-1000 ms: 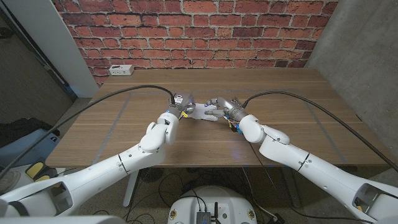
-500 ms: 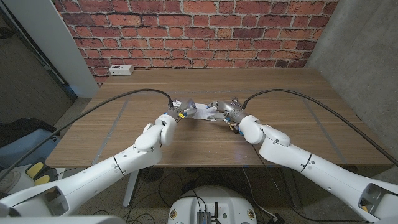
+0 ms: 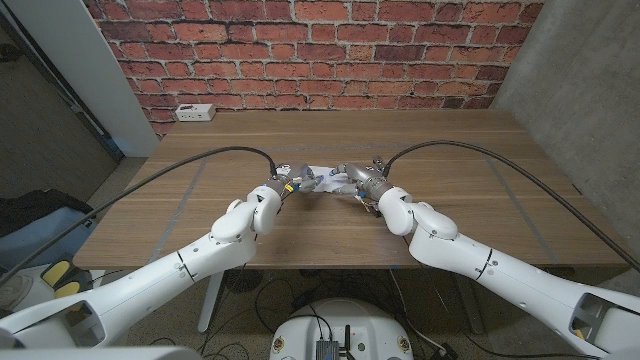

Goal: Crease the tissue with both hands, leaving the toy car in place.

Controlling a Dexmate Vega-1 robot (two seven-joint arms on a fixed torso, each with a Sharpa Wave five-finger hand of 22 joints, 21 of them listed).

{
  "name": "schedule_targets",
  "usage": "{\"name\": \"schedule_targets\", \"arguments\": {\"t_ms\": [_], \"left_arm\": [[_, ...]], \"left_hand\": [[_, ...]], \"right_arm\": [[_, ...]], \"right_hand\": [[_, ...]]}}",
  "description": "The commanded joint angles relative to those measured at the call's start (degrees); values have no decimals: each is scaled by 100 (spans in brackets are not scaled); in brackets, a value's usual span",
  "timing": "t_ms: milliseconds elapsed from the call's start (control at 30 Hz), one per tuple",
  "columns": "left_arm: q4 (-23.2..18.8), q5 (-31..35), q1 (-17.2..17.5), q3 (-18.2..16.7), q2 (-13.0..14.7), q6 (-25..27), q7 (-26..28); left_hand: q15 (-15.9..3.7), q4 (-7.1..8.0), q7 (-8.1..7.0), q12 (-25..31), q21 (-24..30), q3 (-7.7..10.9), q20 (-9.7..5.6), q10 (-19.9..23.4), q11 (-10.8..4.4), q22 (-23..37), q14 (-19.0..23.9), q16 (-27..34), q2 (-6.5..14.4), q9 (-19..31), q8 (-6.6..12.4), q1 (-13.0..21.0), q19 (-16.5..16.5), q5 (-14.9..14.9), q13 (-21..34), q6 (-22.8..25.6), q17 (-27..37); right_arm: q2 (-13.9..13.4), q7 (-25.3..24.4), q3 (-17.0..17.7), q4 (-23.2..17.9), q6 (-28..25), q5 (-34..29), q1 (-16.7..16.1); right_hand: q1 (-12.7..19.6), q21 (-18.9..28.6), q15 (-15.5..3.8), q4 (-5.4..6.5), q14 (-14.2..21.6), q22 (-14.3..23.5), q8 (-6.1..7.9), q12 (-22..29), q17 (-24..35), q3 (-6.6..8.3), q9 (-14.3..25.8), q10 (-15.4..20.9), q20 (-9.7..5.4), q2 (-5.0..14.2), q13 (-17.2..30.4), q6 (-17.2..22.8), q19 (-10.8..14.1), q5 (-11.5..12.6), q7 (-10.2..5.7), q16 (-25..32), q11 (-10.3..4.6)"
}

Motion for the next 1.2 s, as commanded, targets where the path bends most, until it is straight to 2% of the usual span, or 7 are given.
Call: {"name": "schedule_targets", "arguments": {"t_ms": [33, 300, 467, 767, 833, 1000, 1200], "left_arm": [[44, -233, 29, -57, 18, -22, -115], [-9, -241, 34, -30, 51, 109, -169], [-31, -290, 41, -33, 72, 127, -169], [-71, -442, 76, -87, 109, 87, -114], [-77, -518, 96, -122, 113, 53, -86], [-87, -640, 110, -161, 141, -7, -61], [-78, -735, 103, -177, 165, -52, -39]], "left_hand": [[123, 13, 69, 44, -17, -168, 60, 59, 111, -2, 111, 43, -105, 1, 42, -278, 135, 50, 10, 4, 20], [266, -26, -38, 73, -41, -367, 140, 197, 232, -9, 286, 69, -272, -1, -4, -586, 257, 98, 8, -171, 19], [276, -46, -61, 88, -37, -404, 179, 271, 269, -10, 358, 77, -294, -2, -1, -653, 334, 118, 7, -198, 17], [284, -65, -57, 88, -56, -442, 184, 313, 247, -12, 399, 68, -312, -1, 5, -726, 367, 139, 7, -220, 17], [284, -66, -58, 89, -57, -447, 189, 320, 261, -12, 405, 68, -314, -1, 6, -736, 375, 141, 7, -222, 17], [288, -73, -34, 93, -71, -476, 206, 363, 289, -11, 436, 63, -320, 0, 14, -797, 401, 155, 8, -230, 18], [278, -76, -28, 87, -78, -493, 220, 370, 288, -10, 463, 63, -318, 1, 22, -837, 423, 165, 9, -222, 19]], "right_arm": [[151, 99, -295, 252, -176, -610, 135], [304, 229, -469, 509, -418, -1027, 274], [373, 202, -516, 658, -501, -1182, 292], [507, 236, -623, 922, -639, -1394, 372], [535, 180, -628, 1007, -598, -1396, 383], [611, 43, -694, 1227, -531, -1496, 445], [674, -417, -661, 1468, -226, -1494, 434]], "right_hand": [[124, -7, -315, -44, -71, 13, 40, 9, -13, 26, 2, -57, -66, 30, -6, -57, 2, 70, -46, -44, -7], [174, -11, -310, -42, -120, 10, 15, -3, -48, 20, 0, -184, -105, 14, -20, -233, 2, 91, -81, -65, 36], [195, -8, -331, -42, -122, 9, 23, 8, -58, 22, -1, -190, -146, 18, -24, -258, 15, 100, -92, -65, 19], [418, -3, -427, -76, 1, 4, 159, 122, -96, 90, -4, 44, -216, 82, -45, 2, 48, 135, -161, -7, -70], [450, 2, -486, -45, 115, 3, 228, 187, -95, 82, -6, 242, -225, 103, -54, 227, 72, 128, -152, 58, -192], [607, 36, -738, -32, 531, 2, 387, 319, -39, 104, -10, 747, -306, 215, -64, 863, 197, 94, -97, 301, -277], [834, 177, -1002, -34, 1280, 20, 546, 455, 240, 90, -14, 1379, -437, 323, -61, 1763, 596, 49, 62, 838, -229]]}}
